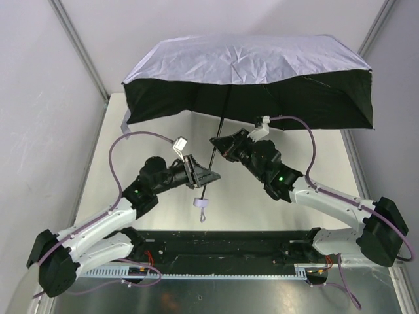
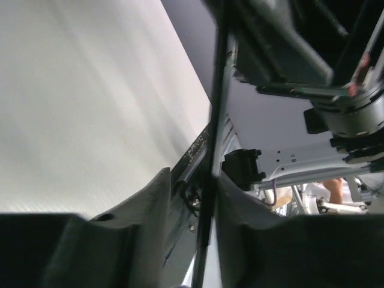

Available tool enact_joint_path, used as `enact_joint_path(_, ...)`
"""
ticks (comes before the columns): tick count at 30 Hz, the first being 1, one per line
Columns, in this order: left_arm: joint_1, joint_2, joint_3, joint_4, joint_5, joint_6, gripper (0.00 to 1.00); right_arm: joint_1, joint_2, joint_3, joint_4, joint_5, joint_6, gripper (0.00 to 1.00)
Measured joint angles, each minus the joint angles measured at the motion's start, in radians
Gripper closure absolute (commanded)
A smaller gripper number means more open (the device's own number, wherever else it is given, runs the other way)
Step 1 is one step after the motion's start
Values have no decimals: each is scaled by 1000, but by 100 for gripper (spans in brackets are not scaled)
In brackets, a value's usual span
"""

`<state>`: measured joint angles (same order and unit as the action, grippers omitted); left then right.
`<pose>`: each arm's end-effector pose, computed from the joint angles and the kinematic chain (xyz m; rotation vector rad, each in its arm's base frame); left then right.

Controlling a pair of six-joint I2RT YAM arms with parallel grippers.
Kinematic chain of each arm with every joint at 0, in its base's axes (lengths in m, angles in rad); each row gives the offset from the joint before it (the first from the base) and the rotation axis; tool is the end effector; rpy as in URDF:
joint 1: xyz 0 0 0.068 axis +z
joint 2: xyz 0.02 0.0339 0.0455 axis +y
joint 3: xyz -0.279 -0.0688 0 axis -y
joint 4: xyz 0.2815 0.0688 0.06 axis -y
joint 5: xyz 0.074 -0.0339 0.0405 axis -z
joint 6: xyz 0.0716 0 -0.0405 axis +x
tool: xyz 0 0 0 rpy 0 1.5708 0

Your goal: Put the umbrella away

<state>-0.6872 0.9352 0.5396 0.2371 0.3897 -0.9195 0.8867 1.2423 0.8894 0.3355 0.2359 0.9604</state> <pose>0.1959 -0.1959 0.2628 0.0999 1.9716 -1.4616 0.2395 0.2672 0.3341 0.2640 1.7144 1.2276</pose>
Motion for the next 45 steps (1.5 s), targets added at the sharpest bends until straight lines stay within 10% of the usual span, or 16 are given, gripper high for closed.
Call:
enact_joint_path(4, -15, -7, -2, 37, 16, 11, 98, 6, 0, -9, -2, 3, -4, 90)
enact_joint_path(14, -19, -108, -94, 39, -2, 27, 100, -108, 6, -9, 117, -67, 34, 38)
enact_joint_path(20, -20, -170, -108, 26, 3, 29, 100, -234, 105, -9, 365, -192, 85, 28)
enact_joint_path(26, -19, -192, -113, 23, 24, 29, 100, -262, 232, -4, 596, -332, 150, 37)
enact_joint_path(32, -19, -195, -119, 40, 62, 29, 100, -260, 322, 40, 737, -429, 190, 96)
enact_joint_path(34, -19, -199, -122, 47, 67, 31, 86, -259, 327, 44, 743, -444, 222, 99)
enact_joint_path(39, -19, -195, -129, 66, 58, 34, 16, -201, 244, 88, 462, -335, 125, 100)
enact_joint_path(45, -77, -124, -48, -61, -70, 79, 5, 30, 111, 322, -163, 116, -117, 100)
